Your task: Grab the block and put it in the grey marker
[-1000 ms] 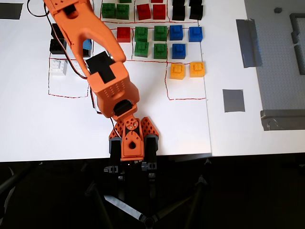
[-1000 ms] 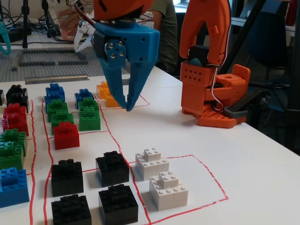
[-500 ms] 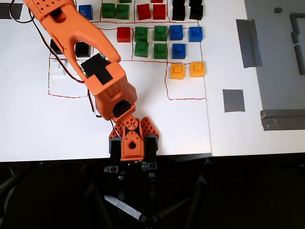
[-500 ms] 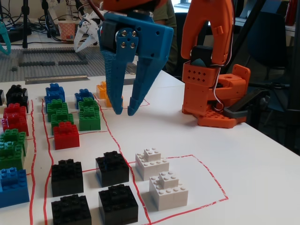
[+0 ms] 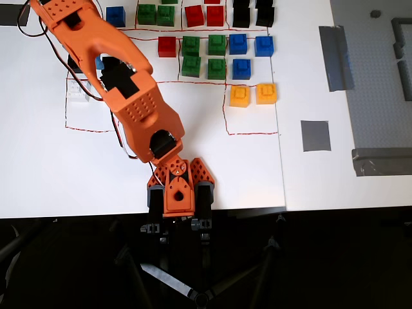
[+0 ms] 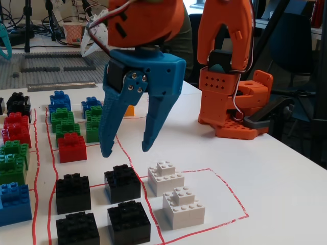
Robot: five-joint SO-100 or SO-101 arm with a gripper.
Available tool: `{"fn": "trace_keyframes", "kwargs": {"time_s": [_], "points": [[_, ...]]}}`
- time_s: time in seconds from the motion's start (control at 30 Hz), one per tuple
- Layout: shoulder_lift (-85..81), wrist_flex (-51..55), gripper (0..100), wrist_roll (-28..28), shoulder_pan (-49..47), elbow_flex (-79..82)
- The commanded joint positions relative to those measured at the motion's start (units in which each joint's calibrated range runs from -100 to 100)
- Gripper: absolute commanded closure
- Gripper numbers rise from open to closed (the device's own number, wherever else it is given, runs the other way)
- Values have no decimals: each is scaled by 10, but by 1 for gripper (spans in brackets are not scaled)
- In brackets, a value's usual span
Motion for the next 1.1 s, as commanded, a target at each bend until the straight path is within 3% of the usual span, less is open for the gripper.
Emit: {"fn": "trace_keyframes", "kwargs": {"time_s": [0.0, 0.13, 1.07], "points": [[-29, -12, 77, -11, -8, -48], [-9, -13, 73, -14, -4, -50], [52, -63, 75, -12, 4, -33]]}}
